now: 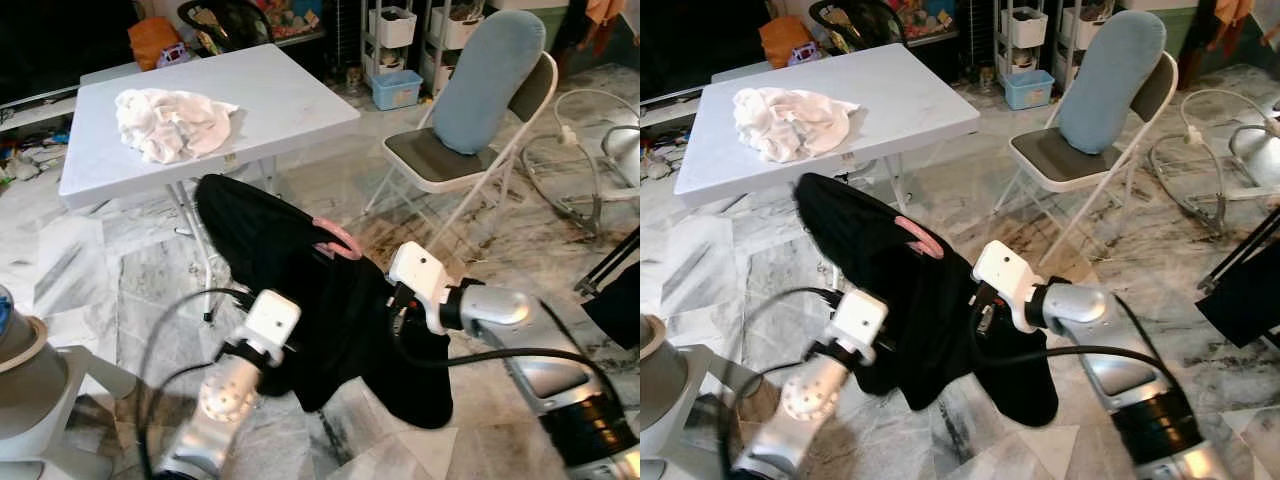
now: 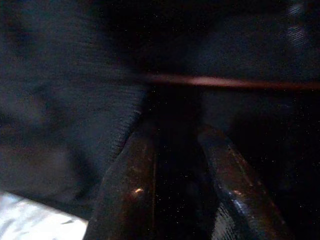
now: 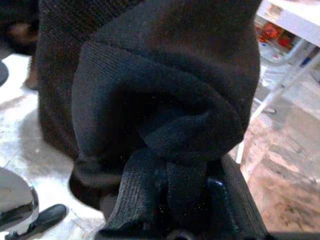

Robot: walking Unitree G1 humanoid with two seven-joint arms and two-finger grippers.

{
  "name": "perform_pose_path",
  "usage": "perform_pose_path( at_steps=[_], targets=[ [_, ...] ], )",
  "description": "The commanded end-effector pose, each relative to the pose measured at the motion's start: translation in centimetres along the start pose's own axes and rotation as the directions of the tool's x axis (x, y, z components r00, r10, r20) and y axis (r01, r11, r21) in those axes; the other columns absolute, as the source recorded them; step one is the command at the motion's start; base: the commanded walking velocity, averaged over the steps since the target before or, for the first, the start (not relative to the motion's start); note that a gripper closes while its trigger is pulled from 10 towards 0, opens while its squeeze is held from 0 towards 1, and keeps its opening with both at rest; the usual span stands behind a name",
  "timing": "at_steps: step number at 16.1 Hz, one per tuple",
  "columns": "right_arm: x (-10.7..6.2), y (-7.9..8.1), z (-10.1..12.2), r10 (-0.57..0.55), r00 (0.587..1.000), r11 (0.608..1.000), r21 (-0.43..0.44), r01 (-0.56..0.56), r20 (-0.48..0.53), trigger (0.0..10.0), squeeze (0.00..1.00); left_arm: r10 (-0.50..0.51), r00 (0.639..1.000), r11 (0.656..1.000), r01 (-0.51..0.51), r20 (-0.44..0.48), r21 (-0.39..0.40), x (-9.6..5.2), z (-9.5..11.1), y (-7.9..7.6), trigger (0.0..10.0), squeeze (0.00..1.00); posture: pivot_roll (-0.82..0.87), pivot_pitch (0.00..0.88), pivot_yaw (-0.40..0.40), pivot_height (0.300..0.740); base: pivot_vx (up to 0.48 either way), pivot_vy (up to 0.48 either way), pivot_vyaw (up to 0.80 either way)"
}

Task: Hang hanger

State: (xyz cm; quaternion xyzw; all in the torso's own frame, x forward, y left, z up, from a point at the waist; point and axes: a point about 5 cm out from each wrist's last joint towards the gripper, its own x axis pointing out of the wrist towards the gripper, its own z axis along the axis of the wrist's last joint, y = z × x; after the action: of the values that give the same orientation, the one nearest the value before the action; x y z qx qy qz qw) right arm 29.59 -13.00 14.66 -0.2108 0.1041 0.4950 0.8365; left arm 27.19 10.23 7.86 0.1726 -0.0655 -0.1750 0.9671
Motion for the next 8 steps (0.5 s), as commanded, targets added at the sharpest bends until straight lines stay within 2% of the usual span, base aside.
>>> perform_pose_path(
  at_steps=[1, 4, 8],
  targets=[
    [-0.3, -0.1, 1.3, 0.015, 0.999, 1.000, -0.025, -0.014, 0.050, 10.0, 0.00, 0.025, 1.000, 0.999, -0.025, 0.009, 0.035, 0.3, 0.1, 0.5, 10.0, 1.00, -0.12, 0.000, 0.061, 0.740, 0.000, 0.000, 0.00],
    [-1.2, 0.7, 1.5, 0.097, 0.995, 0.995, -0.036, -0.096, 0.034, 10.0, 0.00, 0.088, 0.995, 0.990, -0.092, 0.037, 0.104, 1.4, 0.4, 2.0, 10.0, 1.00, -0.14, 0.000, 0.073, 0.740, 0.000, 0.000, 0.00],
    [-1.2, 0.9, 0.8, 0.103, 0.995, 0.993, -0.054, -0.103, -0.007, 10.0, 0.00, 0.105, 0.992, 0.976, -0.117, 0.076, 0.182, 2.3, 1.0, 2.5, 10.0, 1.00, -0.14, 0.000, 0.078, 0.740, 0.000, 0.000, 0.00]
  ],
)
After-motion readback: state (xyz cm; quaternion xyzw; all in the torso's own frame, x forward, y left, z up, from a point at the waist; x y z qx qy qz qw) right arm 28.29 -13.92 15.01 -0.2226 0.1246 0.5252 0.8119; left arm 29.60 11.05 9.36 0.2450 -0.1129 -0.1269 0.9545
